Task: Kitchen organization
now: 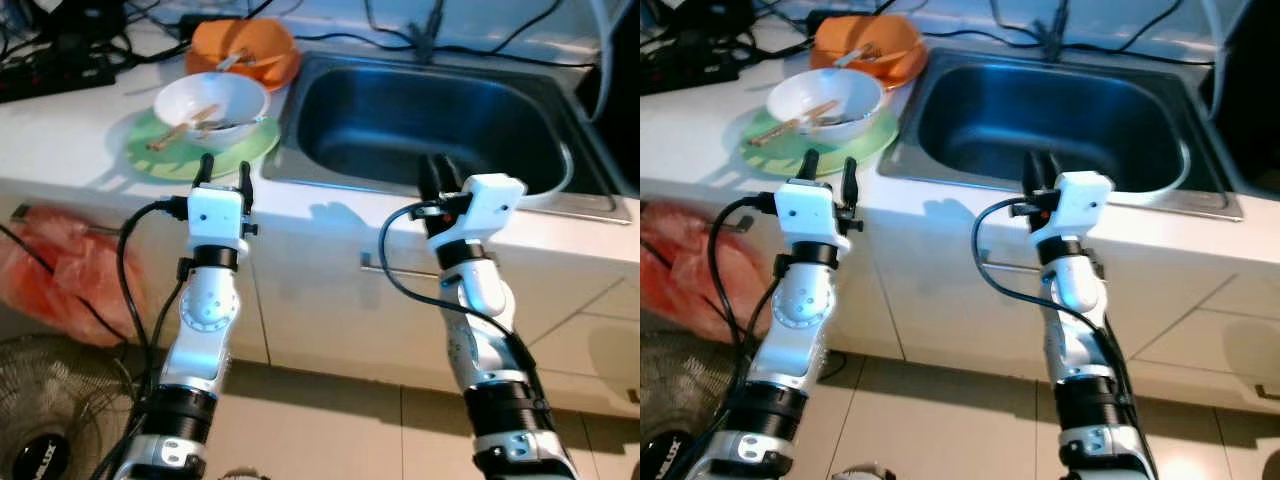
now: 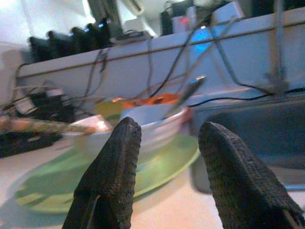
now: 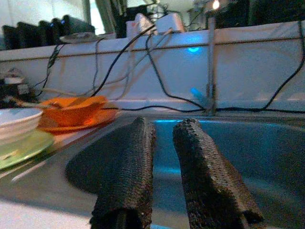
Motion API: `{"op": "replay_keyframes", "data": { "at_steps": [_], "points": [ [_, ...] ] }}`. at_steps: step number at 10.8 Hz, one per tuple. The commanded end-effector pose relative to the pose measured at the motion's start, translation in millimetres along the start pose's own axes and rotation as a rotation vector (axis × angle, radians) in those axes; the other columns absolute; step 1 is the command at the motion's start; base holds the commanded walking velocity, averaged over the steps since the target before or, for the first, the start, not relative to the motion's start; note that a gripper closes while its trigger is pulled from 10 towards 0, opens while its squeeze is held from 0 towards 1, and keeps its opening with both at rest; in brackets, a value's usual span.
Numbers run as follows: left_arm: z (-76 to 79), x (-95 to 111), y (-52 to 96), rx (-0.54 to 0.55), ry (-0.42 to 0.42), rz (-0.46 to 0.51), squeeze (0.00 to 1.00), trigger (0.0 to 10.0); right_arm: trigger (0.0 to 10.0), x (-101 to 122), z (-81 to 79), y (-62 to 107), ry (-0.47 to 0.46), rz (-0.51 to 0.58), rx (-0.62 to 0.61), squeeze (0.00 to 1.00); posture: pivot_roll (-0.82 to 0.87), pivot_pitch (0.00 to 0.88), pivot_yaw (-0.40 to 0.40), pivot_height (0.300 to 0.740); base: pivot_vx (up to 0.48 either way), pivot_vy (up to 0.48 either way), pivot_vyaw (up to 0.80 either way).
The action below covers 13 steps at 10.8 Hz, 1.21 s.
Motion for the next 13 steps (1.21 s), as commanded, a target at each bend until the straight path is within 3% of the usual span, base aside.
{"op": "replay_keyframes", "data": {
  "at_steps": [1, 7, 13],
  "points": [
    [-2.6, 2.3, -2.6, -0.003, -0.005, 0.007, 0.0, 10.0, 10.0, 2.8, -4.3, -2.3, -0.015, 0.008, 0.008, 0.0, 0.18, 0.111, -0.029, 0.74, 0.356, 0.0, 0.0],
    [-1.8, 2.5, -1.2, -0.004, 0.002, 0.008, 0.0, 10.0, 10.0, 1.9, -5.2, -1.0, -0.019, 0.004, 0.013, 0.0, 0.18, 0.118, -0.03, 0.74, 0.333, 0.0, 0.0],
    [0.8, 4.8, -0.4, -0.021, 0.004, 0.023, 0.0, 10.0, 10.0, -0.8, -6.7, 0.0, -0.028, -0.005, 0.017, 0.0, 0.18, 0.117, -0.029, 0.74, 0.0, 0.0, 0.0]
  ]
}}
Point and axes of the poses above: a point about 5 cm out from each wrist's last joint towards the gripper, its own y axis pointing back from the gripper into the wrist, its own x axis along the axis of the wrist's last joint, z = x × y, the point moved 5 cm from there along -y, pointing out of the wrist towards the gripper, and after that the axes turned 7 degrees about -y, right-handed, at the moved point
